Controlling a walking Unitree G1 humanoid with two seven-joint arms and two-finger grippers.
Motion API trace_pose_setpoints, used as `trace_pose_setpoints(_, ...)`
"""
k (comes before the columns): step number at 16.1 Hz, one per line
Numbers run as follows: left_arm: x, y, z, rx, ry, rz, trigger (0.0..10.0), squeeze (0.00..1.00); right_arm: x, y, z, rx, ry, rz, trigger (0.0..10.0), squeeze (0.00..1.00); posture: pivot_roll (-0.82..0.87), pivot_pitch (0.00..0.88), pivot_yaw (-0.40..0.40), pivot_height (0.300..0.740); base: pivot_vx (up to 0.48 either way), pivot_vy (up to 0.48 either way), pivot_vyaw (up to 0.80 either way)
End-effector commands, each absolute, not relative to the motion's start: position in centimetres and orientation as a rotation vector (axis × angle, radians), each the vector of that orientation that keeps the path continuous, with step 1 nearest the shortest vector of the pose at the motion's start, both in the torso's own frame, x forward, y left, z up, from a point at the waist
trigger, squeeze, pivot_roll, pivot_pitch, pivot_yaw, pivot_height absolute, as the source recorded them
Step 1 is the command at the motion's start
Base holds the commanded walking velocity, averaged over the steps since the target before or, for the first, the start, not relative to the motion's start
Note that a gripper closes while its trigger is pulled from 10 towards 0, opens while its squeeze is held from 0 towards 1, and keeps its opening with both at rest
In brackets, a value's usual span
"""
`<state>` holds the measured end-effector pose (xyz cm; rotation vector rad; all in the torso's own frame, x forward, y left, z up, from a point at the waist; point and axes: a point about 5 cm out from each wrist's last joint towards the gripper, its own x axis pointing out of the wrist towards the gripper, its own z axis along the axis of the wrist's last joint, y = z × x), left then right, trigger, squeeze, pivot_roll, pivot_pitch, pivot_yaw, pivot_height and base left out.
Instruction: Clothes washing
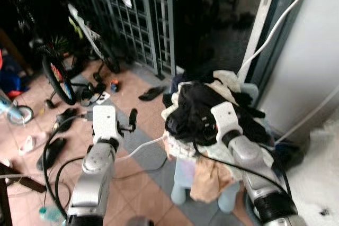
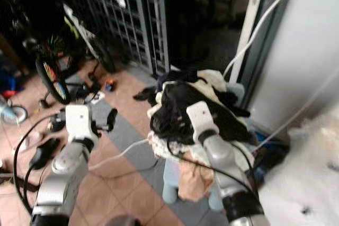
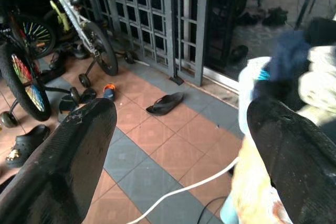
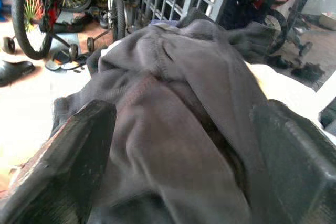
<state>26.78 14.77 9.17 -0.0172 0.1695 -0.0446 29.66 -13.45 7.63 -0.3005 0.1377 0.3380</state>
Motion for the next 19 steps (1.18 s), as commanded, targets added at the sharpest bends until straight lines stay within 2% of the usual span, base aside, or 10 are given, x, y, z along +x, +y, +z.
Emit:
trace_pose_setpoints(1, 26.7, 15.6, 9.3, -0.001, 0.164, -0.026, 10.0, 0.00, 29.8, -12.5, 7.3, -0.316, 0.159, 0.360, 10.0, 0.00, 0.01, 0.000, 0.066, 0.740, 0.000, 0.000, 0.00)
trace_pose_setpoints(4, 26.7, 15.8, 9.2, -0.005, 0.175, -0.018, 10.0, 0.00, 30.0, -12.3, 7.0, -0.343, 0.184, 0.371, 10.0, 0.00, 0.01, 0.000, 0.063, 0.740, 0.000, 0.000, 0.00)
trace_pose_setpoints(5, 26.6, 15.7, 9.2, -0.001, 0.176, -0.020, 10.0, 0.00, 30.6, -12.8, 6.7, -0.386, 0.220, 0.305, 10.0, 0.00, 0.02, 0.003, 0.058, 0.740, 0.000, 0.000, 0.00)
trace_pose_setpoints(6, 26.6, 15.6, 9.2, 0.002, 0.180, -0.021, 10.0, 0.00, 30.9, -13.1, 6.7, -0.387, 0.228, 0.268, 0.0, 0.00, 0.02, 0.005, 0.056, 0.740, 0.000, 0.000, 0.00)
trace_pose_setpoints(9, 26.5, 15.7, 9.2, 0.004, 0.189, -0.017, 10.0, 0.00, 31.5, -13.5, 6.0, -0.338, 0.320, 0.194, 0.0, 0.00, 0.03, 0.010, 0.052, 0.740, 0.000, 0.000, 0.00)
trace_pose_setpoints(13, 26.4, 15.6, 9.2, 0.005, 0.194, -0.020, 10.0, 0.00, 32.5, -11.4, 5.4, -0.302, 0.374, 0.260, 0.0, 0.00, 0.03, 0.012, 0.046, 0.740, 0.000, 0.000, 0.00)
trace_pose_setpoints(19, 26.3, 15.5, 9.1, 0.005, 0.202, -0.019, 10.0, 0.00, 33.2, -10.8, 4.9, -0.305, 0.437, 0.249, 0.0, 0.00, 0.04, 0.010, 0.038, 0.740, 0.000, 0.000, 0.00)
